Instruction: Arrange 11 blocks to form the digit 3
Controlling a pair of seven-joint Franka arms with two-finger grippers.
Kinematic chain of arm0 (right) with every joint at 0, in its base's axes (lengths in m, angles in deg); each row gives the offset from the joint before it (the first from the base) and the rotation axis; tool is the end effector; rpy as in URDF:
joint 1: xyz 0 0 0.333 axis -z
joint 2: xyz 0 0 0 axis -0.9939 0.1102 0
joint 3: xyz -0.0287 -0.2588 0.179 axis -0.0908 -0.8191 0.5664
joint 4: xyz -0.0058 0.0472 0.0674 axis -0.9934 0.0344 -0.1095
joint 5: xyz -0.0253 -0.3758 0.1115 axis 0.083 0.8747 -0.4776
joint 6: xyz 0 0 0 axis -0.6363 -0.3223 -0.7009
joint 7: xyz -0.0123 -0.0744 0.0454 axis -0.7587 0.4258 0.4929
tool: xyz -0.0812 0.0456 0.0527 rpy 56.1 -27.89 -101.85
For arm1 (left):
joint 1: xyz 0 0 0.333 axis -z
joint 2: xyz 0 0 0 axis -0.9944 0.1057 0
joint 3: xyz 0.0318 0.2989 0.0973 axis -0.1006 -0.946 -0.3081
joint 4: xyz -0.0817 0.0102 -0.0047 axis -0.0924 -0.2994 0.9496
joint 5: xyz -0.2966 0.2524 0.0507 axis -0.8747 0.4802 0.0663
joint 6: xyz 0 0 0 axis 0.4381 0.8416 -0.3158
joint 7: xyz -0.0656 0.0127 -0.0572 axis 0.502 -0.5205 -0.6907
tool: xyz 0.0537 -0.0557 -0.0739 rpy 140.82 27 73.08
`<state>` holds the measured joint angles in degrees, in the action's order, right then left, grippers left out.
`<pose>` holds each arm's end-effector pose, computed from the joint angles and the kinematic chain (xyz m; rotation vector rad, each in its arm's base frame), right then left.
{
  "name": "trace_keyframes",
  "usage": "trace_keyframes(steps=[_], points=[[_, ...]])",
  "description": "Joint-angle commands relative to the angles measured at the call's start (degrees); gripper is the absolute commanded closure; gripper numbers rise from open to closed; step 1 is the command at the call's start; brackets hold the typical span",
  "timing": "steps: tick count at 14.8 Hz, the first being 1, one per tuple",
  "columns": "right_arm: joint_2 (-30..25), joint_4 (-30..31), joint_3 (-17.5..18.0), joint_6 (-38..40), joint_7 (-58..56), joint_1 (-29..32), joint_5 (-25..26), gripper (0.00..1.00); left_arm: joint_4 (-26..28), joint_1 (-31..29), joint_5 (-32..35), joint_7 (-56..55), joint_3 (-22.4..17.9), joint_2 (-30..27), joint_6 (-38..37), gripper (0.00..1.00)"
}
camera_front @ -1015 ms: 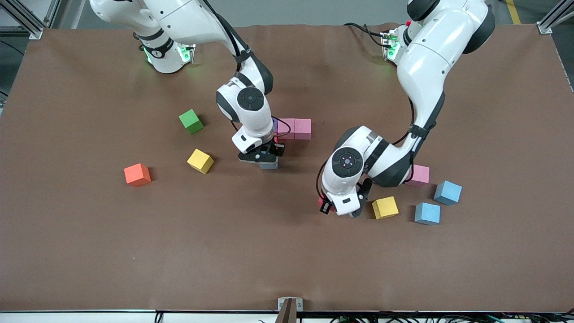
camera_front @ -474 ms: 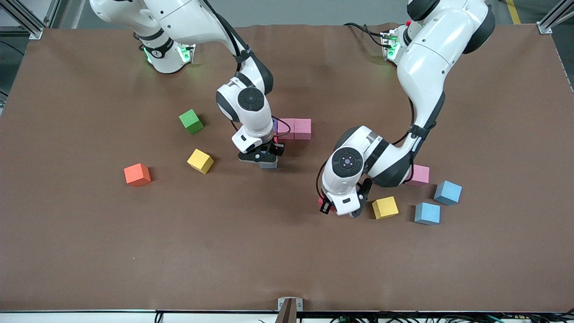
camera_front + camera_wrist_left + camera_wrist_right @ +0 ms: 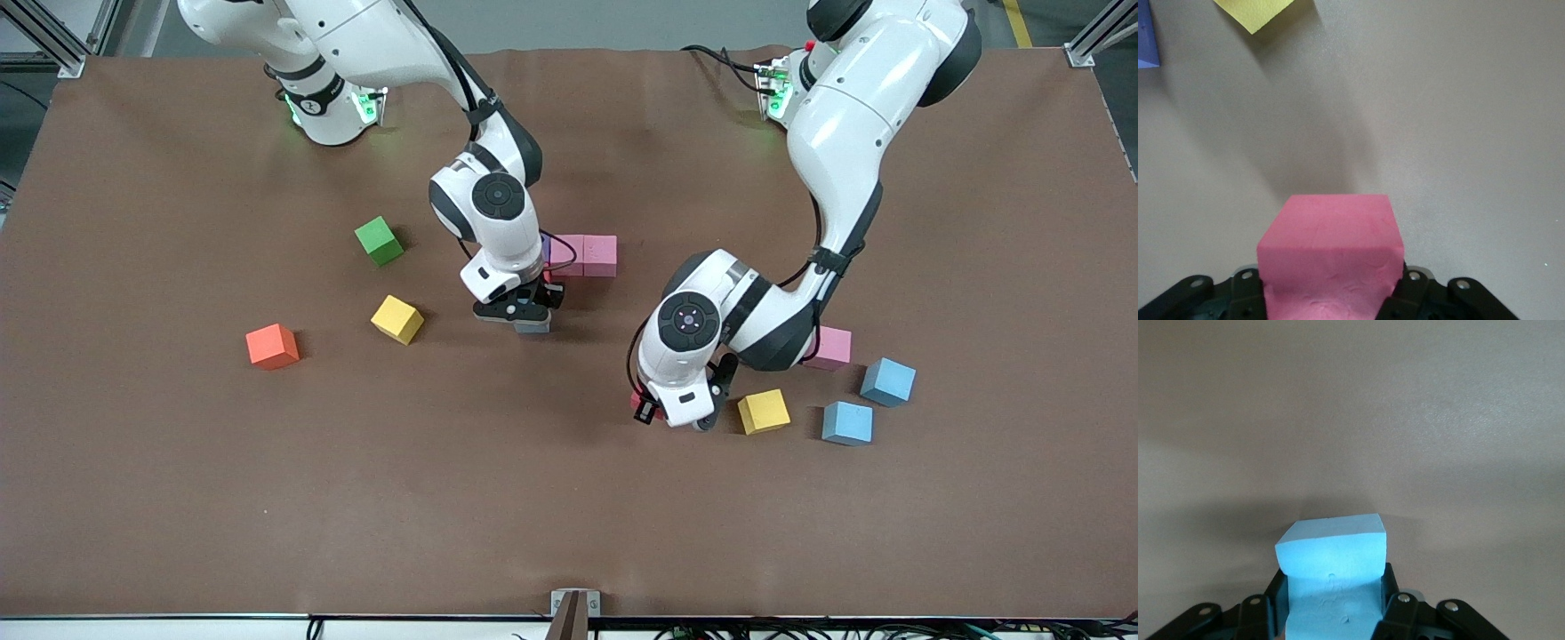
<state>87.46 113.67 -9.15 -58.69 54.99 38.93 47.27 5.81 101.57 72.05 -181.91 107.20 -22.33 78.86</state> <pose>0.4696 0.4432 0.2193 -3.0926 0.1753 -0.1231 0.6381 -0.3975 0.2526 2.6347 1.6541 0.0231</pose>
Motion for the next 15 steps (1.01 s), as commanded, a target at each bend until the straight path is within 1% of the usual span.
trace_keyframes(steps=[1, 8, 10, 13, 14, 15], points=[[-0.8, 0.5, -0.5, 0.6, 2.2, -1.0, 1.5, 0.98, 0.5, -0.1, 1.2, 0.1, 0.0, -1.0, -0.1, 0.56], [-0.7, 0.4, -0.5, 0.6, 2.3, -1.0, 1.5, 0.98, 0.4, -0.2, 1.2, 0.2, 0.0, -0.9, -0.1, 0.56], [-0.6, 0.4, -0.5, 0.6, 2.2, -1.0, 1.5, 0.95, 0.4, -0.2, 1.2, 0.2, 0.0, -0.9, -0.1, 0.56], [-0.6, 0.2, -0.5, 0.6, 2.3, -1.0, 1.5, 0.71, 0.4, -0.2, 1.2, 0.2, 0.0, -0.9, -0.1, 0.56], [-0.5, 0.1, -0.5, 0.6, 2.3, -1.0, 1.5, 0.58, 0.4, -0.2, 1.2, 0.2, -0.1, -0.9, -0.1, 0.56], [-0.5, -0.2, -0.5, 0.6, 2.3, -0.9, 1.5, 0.01, 0.4, -0.2, 1.2, 0.2, -0.1, -0.9, 0.0, 0.56]])
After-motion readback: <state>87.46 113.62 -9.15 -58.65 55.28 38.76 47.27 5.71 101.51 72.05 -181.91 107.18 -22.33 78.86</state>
